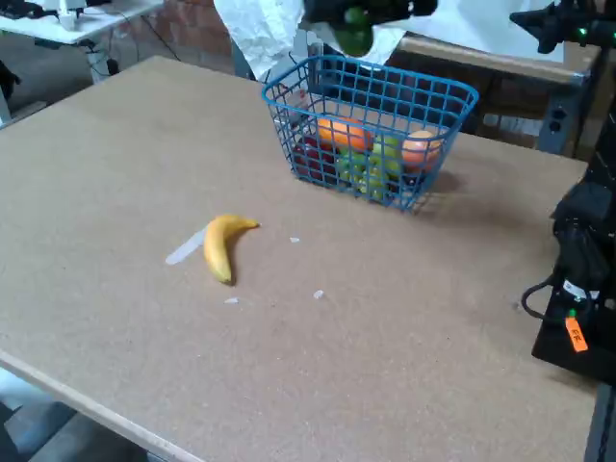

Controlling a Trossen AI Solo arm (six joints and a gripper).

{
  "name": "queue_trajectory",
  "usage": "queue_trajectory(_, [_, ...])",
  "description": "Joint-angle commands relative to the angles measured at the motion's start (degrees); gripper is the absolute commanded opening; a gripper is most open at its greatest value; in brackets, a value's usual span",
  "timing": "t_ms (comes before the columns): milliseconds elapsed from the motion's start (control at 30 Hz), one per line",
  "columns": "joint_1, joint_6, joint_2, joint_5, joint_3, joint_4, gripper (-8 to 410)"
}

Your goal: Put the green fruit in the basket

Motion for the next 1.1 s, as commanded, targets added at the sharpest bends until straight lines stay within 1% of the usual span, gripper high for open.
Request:
queue_trajectory(0, [-11.7,-2.3,2.7,-6.5,0.2,3.8,103])
queue_trajectory(100, [-14.5,-2.6,5.7,-9.3,0.2,5.1,103])
queue_trajectory(200, [-16.0,-3.1,9.6,-11.0,0.2,7.0,103])
queue_trajectory(400, [-16.2,-4.0,17.0,-11.2,0.2,9.8,103])
queue_trajectory(500, [-16.2,-4.8,20.1,-12.5,0.2,10.7,103])
queue_trajectory(800, [-16.1,-4.8,27.7,-13.1,0.2,11.4,103])
queue_trajectory(933, [-16.1,-4.7,29.8,-13.5,0.2,11.7,103])
queue_trajectory(1067, [-16.0,-3.7,29.8,-13.5,0.2,12.1,106])
